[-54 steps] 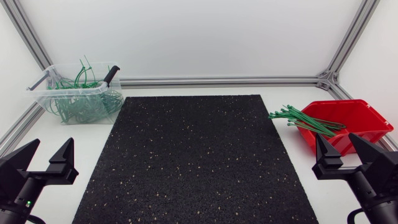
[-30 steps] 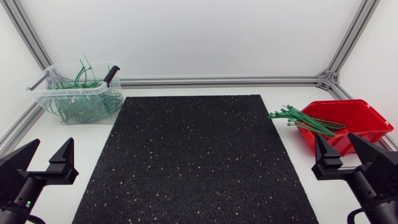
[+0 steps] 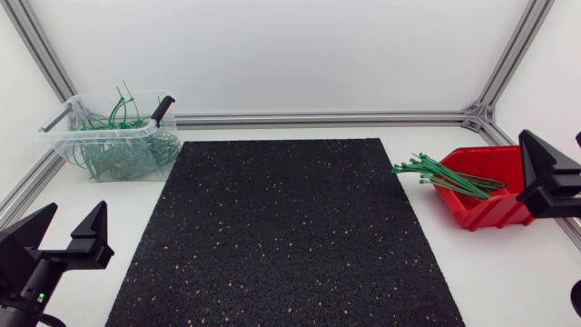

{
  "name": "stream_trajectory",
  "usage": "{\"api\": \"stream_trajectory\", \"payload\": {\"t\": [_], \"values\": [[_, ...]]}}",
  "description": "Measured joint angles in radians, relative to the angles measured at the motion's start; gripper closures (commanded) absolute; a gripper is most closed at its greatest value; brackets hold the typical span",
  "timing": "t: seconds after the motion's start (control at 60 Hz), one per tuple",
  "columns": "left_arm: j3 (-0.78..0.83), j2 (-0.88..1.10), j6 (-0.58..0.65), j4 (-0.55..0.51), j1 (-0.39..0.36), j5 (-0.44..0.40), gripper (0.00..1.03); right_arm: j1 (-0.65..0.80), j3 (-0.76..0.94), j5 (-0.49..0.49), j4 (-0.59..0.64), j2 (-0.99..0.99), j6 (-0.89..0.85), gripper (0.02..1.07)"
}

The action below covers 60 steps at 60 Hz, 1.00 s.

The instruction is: Take a green cable tie from the red box, thread the tail through the head to close it, then place it in the transparent bin on the left.

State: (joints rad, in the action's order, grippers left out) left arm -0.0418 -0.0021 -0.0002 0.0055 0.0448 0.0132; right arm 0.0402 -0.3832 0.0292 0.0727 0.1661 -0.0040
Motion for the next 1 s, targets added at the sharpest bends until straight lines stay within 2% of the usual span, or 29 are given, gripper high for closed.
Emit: {"api": "stream_trajectory", "payload": {"t": [0.2,0.383,0.567,0.733,0.833,1.0], "values": [[0.0,0.0,0.0,0.0,0.0,0.0,0.04,0.0,-0.221,0.001,0.119,0.227,0.0,0.05],[0.0,0.0,0.0,0.0,0.0,0.0,0.04,0.007,-0.464,0.023,0.325,0.464,-0.02,0.06],[0.0,0.0,0.0,0.0,0.0,0.0,0.04,0.014,-0.689,0.027,0.534,0.707,-0.159,0.06],[0.0,0.0,0.0,0.0,0.0,0.0,0.04,0.015,-0.754,0.03,0.62,0.863,-0.336,0.06],[0.0,0.0,0.0,0.0,0.0,0.0,0.04,0.014,-0.764,0.014,0.645,0.933,-0.478,0.06],[0.0,0.0,0.0,0.0,0.0,0.0,0.04,0.014,-0.772,0.011,0.681,1.004,-0.614,0.06]]}}
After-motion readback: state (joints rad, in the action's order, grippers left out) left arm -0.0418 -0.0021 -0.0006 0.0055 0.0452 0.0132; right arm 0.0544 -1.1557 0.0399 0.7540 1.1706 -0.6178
